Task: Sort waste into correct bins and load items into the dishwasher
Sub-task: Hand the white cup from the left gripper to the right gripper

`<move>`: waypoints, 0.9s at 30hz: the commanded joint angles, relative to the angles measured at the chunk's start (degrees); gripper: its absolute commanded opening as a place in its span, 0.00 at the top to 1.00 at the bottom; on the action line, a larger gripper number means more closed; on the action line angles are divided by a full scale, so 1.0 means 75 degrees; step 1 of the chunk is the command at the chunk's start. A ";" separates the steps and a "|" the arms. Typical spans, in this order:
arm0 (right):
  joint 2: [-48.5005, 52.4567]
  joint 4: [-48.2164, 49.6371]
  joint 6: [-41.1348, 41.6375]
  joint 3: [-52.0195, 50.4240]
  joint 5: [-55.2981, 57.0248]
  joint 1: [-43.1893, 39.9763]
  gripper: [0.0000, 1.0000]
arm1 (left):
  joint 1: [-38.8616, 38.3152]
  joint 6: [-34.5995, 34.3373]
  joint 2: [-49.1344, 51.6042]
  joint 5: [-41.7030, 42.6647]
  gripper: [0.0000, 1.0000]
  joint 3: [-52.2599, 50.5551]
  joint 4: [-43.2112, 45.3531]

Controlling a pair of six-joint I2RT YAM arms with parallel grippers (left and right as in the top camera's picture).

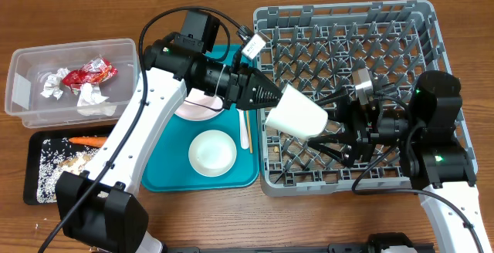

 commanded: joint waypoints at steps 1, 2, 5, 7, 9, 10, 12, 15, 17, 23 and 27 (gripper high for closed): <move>0.0090 0.0058 -0.0052 0.0146 0.0044 0.0000 0.18 | -0.0119 0.0169 0.0032 -0.0344 0.96 -0.0032 0.0012; 0.0134 0.0058 -0.0052 0.0146 0.0044 0.0000 0.18 | -0.0119 0.0172 0.0032 -0.0370 0.96 -0.0032 0.0012; 0.0291 0.0058 -0.0052 0.0146 0.0041 0.0000 0.18 | -0.0122 0.0172 0.0032 -0.0367 0.96 -0.0032 0.0032; 0.0399 0.0058 -0.0052 0.0146 0.0038 0.0000 0.18 | -0.0119 0.0172 0.0032 -0.0367 0.96 -0.0032 0.0041; 0.0562 0.0058 -0.0052 0.0146 0.0009 0.0000 0.19 | -0.0119 0.0172 0.0032 -0.0367 0.96 -0.0032 0.0064; 0.0615 0.0058 -0.0050 0.0146 -0.0006 0.0006 0.21 | -0.0119 0.0172 0.0032 -0.0367 0.96 -0.0032 0.0067; 0.0676 0.0058 -0.0050 0.0146 -0.0087 0.0055 0.27 | -0.0119 0.0172 0.0032 -0.0370 0.96 -0.0032 0.0064; 0.0673 0.0061 -0.0050 0.0146 -0.0108 0.0099 0.39 | -0.0119 0.0169 0.0032 -0.0393 0.96 -0.0032 0.0064; 0.0673 0.0061 -0.0052 0.0146 -0.0108 0.0099 0.43 | -0.0119 0.0172 0.0032 -0.0431 0.96 -0.0032 0.0064; 0.0673 0.0105 -0.0052 0.0146 -0.0105 0.0099 0.52 | -0.0119 0.0169 0.0032 -0.0510 0.88 -0.0032 0.0064; 0.0673 0.0125 -0.0052 0.0146 -0.0102 0.0099 0.52 | -0.0119 0.0166 0.0032 -0.0662 0.81 -0.0032 0.0064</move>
